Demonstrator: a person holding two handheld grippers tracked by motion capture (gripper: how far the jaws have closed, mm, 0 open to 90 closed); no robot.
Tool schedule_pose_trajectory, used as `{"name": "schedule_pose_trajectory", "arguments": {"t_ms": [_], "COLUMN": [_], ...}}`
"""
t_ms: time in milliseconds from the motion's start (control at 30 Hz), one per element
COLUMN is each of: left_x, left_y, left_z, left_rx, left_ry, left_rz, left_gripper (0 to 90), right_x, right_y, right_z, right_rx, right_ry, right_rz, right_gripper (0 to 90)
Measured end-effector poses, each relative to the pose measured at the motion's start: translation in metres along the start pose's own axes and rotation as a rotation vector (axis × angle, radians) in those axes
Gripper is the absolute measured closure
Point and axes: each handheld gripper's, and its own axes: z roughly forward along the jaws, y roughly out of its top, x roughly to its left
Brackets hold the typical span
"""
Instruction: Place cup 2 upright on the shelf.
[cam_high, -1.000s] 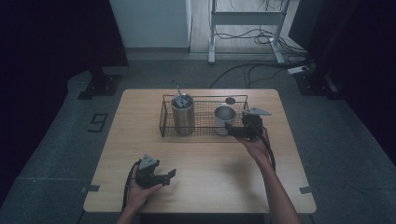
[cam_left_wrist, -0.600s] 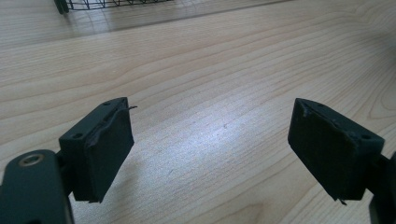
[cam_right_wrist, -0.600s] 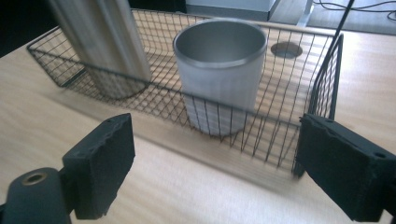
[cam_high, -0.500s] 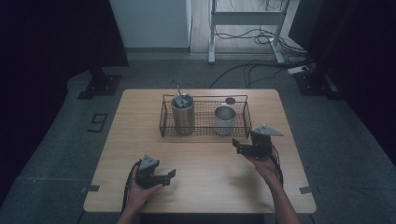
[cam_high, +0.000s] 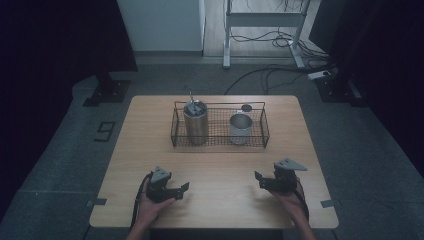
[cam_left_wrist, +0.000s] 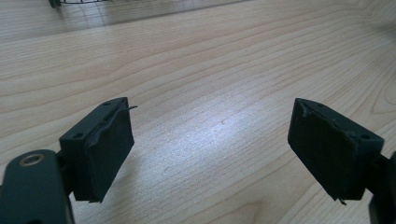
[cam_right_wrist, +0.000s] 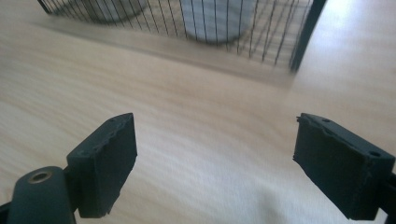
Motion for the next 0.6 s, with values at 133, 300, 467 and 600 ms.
{"name": "schedule_pose_trajectory", "arguments": {"t_ms": [133, 300, 467, 600], "left_x": [-0.001, -0.002, -0.002, -0.002], "left_y": [0.000, 0.000, 0.000, 0.000], "left_z": [0.000, 0.000, 0.000, 0.000], "left_rx": [0.003, 0.002, 0.003, 0.002], "left_ry": [0.001, 0.001, 0.001, 0.001], "left_rz": [0.002, 0.003, 0.004, 0.008], "left_gripper": [14.4, 14.4, 14.3, 14.4], "right_x": [-0.003, -0.003, -0.002, -0.004], "right_y": [-0.011, -0.013, -0.013, -0.015], "right_z": [0.003, 0.005, 0.004, 0.003], "right_rx": [0.014, 0.026, 0.023, 0.020], "right_ry": [0.001, -0.007, -0.007, -0.011], "right_rz": [0.019, 0.011, 0.008, 0.014], "right_gripper": [13.1, 13.1, 13.0, 13.0]}}
